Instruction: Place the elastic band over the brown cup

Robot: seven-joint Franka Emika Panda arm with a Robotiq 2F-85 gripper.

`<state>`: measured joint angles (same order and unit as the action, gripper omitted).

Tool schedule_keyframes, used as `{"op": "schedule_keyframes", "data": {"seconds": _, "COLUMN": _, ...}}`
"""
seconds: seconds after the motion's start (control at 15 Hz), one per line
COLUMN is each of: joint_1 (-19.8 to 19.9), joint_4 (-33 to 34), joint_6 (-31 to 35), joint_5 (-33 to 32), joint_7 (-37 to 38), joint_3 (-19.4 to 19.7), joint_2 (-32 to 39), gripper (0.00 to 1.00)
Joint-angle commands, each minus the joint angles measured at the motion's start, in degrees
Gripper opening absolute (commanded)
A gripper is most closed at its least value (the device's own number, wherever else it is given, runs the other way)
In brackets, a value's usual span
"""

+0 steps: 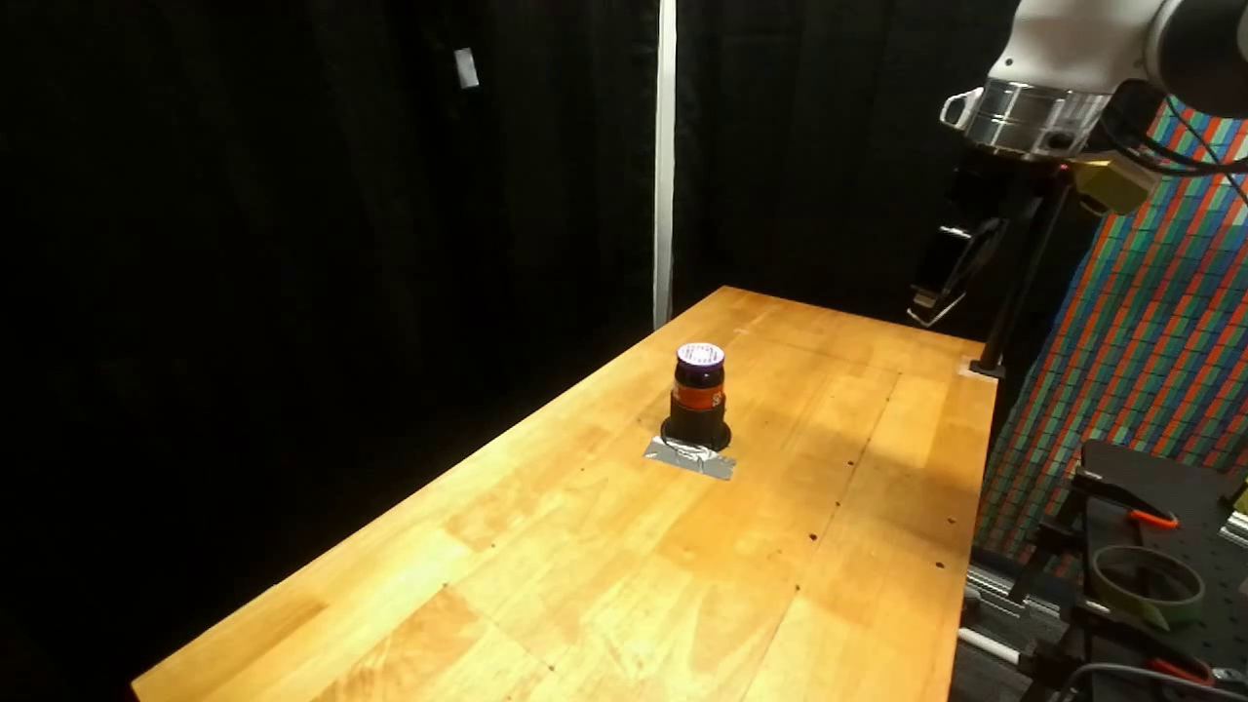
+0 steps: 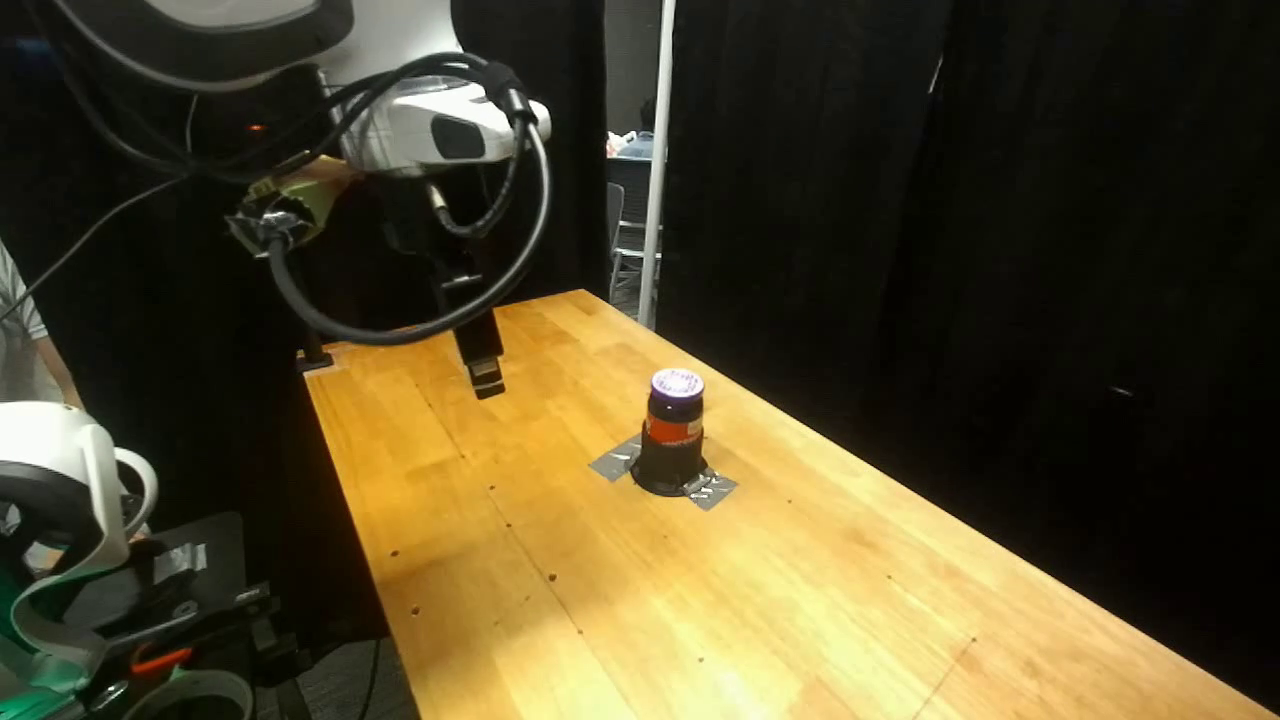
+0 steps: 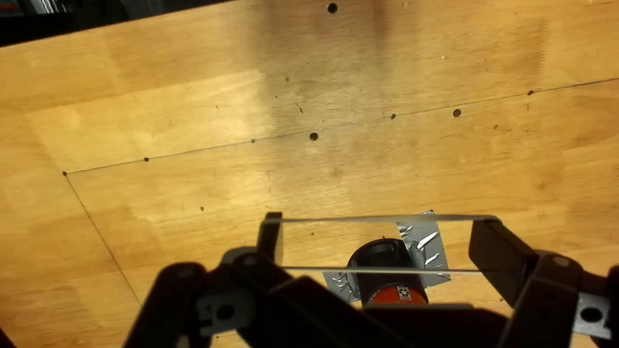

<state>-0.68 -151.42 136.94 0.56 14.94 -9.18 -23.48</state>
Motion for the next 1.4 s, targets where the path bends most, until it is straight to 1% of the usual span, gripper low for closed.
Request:
{"op": "schedule_keyframes", "data": {"seconds": 0.0, "joint_1": -0.65, "joint_4": 12.07, "joint_6": -2.25, "joint_5": -1.24, "joint_7": 2.59, "joint_3": -1.74, "joint_2": 12.67, "gripper": 1.00}}
{"op": "schedule_keyframes", "data": {"seconds": 0.2, "joint_1": -0.25, "joint_4": 20.52, "joint_6": 1.42, "joint_5": -4.89, "joint_7": 6.38, "joint_3": -2.20, "joint_2": 22.60, "gripper": 1.00}}
{"op": "schedule_keyframes", "data": {"seconds": 0.4, "joint_1": -1.18, "joint_4": 29.21, "joint_6": 4.45, "joint_5": -9.32, "joint_7": 9.30, "joint_3": 0.44, "joint_2": 32.40, "gripper": 1.00}}
{"op": "schedule_keyframes", "data": {"seconds": 0.53, "joint_1": -2.43, "joint_4": 34.96, "joint_6": 5.15, "joint_5": -10.36, "joint_7": 9.70, "joint_3": 2.63, "joint_2": 38.28, "gripper": 1.00}}
{"op": "schedule_keyframes", "data": {"seconds": 0.73, "joint_1": -4.04, "joint_4": 42.61, "joint_6": 3.94, "joint_5": -8.17, "joint_7": 7.60, "joint_3": 5.13, "joint_2": 44.95, "gripper": 1.00}}
{"op": "schedule_keyframes", "data": {"seconds": 0.87, "joint_1": -4.20, "joint_4": 46.73, "joint_6": 2.67, "joint_5": -4.87, "joint_7": 5.02, "joint_3": 5.00, "joint_2": 48.34, "gripper": 1.00}}
{"op": "schedule_keyframes", "data": {"seconds": 1.13, "joint_1": -5.25, "joint_4": 52.32, "joint_6": 2.82, "joint_5": -2.19, "joint_7": 3.90, "joint_3": 5.38, "joint_2": 52.91, "gripper": 1.00}}
{"op": "schedule_keyframes", "data": {"seconds": 1.33, "joint_1": -6.37, "joint_4": 55.09, "joint_6": 3.31, "joint_5": -2.66, "joint_7": 4.60, "joint_3": 6.66, "joint_2": 55.61, "gripper": 1.00}}
